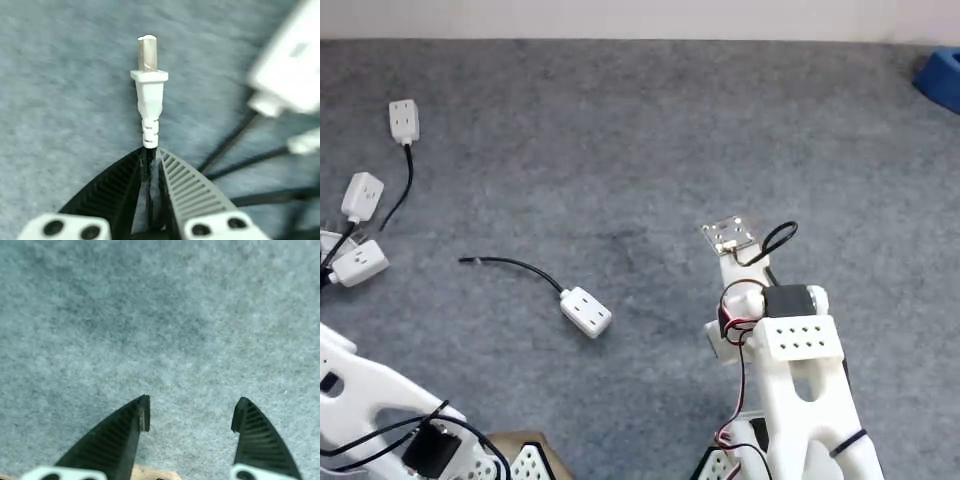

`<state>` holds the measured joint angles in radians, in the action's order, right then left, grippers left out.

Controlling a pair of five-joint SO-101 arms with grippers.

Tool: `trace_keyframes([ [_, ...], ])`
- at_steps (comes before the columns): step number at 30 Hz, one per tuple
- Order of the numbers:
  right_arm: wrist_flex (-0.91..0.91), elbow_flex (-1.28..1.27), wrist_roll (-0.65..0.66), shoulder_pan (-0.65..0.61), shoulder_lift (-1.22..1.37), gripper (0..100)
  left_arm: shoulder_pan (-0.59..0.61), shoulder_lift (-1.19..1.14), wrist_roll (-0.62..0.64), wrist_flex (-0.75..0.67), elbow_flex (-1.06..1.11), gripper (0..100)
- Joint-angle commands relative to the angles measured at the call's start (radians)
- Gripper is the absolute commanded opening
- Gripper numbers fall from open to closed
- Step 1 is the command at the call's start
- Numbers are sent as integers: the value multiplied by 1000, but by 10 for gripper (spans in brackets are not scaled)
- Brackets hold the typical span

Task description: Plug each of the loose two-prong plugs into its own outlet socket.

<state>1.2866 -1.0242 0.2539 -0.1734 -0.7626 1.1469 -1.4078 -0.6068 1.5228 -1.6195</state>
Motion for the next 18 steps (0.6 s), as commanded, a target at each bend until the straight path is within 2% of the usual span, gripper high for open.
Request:
trace_keyframes([
  [1,5,2,8,-8,-12,271,-108,243,61,72,-31,4],
  [6,5,2,8,-8,-12,271,-305,404,72,258,-28,4],
  [9,5,2,8,-7,-12,271,-423,453,132,258,18,4],
  [15,5,2,8,-7,-12,271,-688,535,178,258,222,4],
  [18,5,2,8,-7,-12,271,-806,552,180,255,237,4],
])
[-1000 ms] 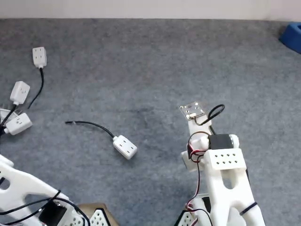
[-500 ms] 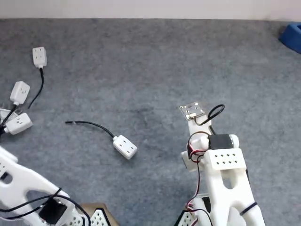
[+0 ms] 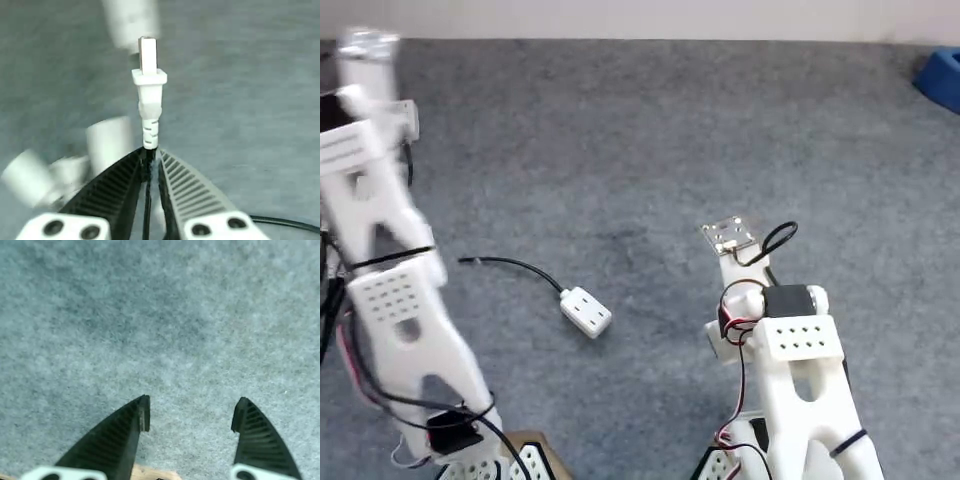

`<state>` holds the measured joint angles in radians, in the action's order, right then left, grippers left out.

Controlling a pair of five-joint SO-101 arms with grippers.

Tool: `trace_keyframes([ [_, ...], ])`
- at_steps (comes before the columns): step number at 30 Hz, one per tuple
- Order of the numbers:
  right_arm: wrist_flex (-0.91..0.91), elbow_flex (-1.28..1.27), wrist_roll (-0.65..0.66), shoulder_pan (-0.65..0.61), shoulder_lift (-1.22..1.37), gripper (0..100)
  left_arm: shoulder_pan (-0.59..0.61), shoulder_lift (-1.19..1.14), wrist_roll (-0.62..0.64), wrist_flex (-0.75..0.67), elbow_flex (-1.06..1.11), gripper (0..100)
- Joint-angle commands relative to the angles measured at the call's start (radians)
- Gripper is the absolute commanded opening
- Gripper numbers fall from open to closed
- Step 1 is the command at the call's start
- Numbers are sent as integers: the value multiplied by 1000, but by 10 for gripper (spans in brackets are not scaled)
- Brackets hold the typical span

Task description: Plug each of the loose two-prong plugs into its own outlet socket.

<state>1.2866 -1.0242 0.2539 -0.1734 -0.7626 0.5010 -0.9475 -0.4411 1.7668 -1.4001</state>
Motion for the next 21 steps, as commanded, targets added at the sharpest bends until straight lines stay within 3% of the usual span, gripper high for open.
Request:
trace_keyframes([
  [1,5,2,8,-7,-12,271,-189,93,14,-14,2,4],
  [5,5,2,8,-7,-12,271,-205,91,8,-166,-41,4],
  [8,5,2,8,-7,-12,271,-131,91,11,-241,-38,5],
  [11,5,2,8,-7,-12,271,15,88,8,-278,-38,5],
  [17,5,2,8,-8,-12,271,397,88,6,-500,-38,5],
  [21,5,2,8,-8,-12,271,572,90,12,-608,-42,5],
])
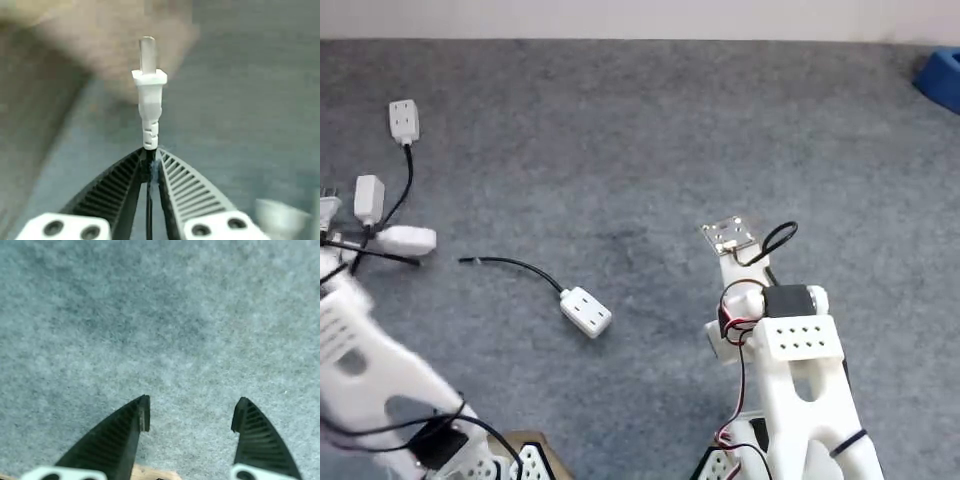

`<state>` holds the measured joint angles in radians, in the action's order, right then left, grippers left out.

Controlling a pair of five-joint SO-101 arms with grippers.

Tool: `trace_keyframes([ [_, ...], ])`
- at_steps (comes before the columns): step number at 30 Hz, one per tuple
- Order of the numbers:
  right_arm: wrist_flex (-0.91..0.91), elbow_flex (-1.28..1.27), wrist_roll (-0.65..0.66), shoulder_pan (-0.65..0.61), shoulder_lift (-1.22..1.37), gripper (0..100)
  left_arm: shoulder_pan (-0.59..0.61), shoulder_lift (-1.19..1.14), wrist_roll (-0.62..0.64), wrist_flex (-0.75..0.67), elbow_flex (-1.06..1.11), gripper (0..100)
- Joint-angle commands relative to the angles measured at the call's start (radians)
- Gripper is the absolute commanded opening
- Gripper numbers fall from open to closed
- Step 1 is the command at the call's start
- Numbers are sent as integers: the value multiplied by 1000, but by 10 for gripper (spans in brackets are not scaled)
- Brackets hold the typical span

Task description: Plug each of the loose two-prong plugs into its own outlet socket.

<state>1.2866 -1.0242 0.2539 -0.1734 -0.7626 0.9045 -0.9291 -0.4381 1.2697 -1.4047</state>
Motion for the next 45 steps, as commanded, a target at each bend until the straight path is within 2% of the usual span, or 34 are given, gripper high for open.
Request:
trace_keyframes([
  [1,5,2,8,-8,-12,271,197,71,14,-130,-39,5],
  [5,5,2,8,-8,-12,271,280,82,129,-201,-45,5],
  [7,5,2,8,-8,-12,271,268,102,107,-190,-77,5],
  [9,5,2,8,-8,-12,271,199,128,25,-52,-90,5],
  [12,5,2,8,-8,-12,271,24,162,-60,244,-113,5],
  [15,5,2,3,2,-12,271,-219,176,-69,534,-116,5],
  [16,5,4,3,18,-12,271,-288,182,-57,543,-81,5],
  [19,7,5,6,81,-12,271,-475,245,-17,528,99,5],
  [22,7,5,9,94,-12,271,-685,374,-23,525,427,5],
  [26,39,13,77,99,-13,271,-997,579,-101,519,834,5],
  [31,56,12,118,102,-13,271,-1279,780,-163,519,1066,5],
  [36,54,12,114,162,-13,271,-1411,817,-173,503,1234,5],
  [42,47,7,64,229,-22,271,-1512,817,-169,318,1392,5],
  [45,47,8,49,231,-22,271,-1567,816,-117,146,1442,5],
])
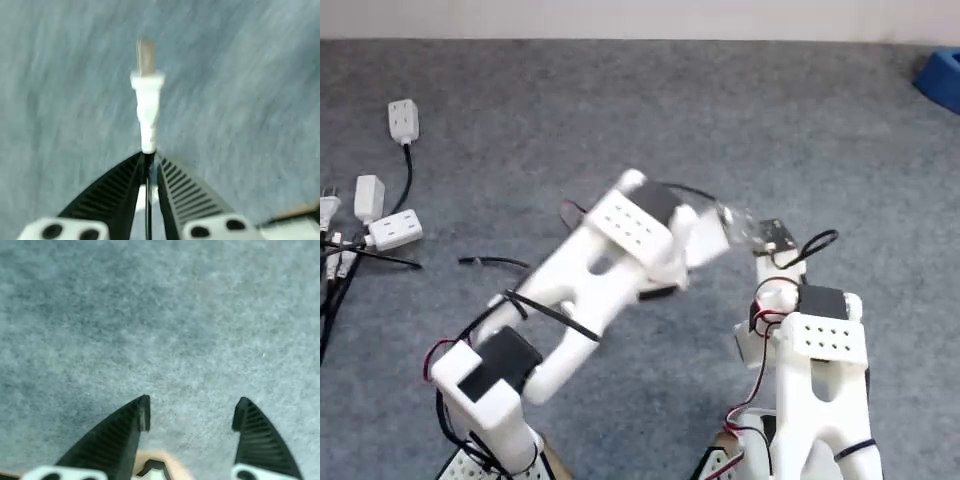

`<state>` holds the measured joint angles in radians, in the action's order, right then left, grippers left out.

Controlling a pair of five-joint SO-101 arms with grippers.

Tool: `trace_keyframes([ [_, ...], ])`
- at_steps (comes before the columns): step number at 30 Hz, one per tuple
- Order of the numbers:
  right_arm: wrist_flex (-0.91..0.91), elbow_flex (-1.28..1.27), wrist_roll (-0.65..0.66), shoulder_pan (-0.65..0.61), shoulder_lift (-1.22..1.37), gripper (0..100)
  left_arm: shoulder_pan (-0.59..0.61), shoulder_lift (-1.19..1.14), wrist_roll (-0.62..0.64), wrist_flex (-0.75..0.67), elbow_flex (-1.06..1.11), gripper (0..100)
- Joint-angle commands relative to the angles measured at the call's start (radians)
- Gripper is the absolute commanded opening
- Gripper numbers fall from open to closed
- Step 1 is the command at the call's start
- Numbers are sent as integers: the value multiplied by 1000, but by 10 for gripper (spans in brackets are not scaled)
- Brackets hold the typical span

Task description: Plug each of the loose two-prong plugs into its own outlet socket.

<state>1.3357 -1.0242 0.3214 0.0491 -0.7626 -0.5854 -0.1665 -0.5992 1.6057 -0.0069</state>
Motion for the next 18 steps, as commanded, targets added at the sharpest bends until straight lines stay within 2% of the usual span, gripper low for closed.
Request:
trace_keyframes([
  [1,-2,7,-20,8,-22,271,-88,53,64,-258,54,5],
  [4,-2,5,-18,8,-22,271,-116,44,100,-417,65,5],
  [7,-2,5,-17,8,-22,271,-147,-12,152,-493,41,5],
  [11,-2,5,-17,8,-22,271,-182,-90,181,-491,25,14],
  [16,-2,5,-17,8,-15,271,-145,-101,209,-371,24,180],
  [18,-2,8,-17,8,-15,271,-114,-101,207,-319,24,188],
])
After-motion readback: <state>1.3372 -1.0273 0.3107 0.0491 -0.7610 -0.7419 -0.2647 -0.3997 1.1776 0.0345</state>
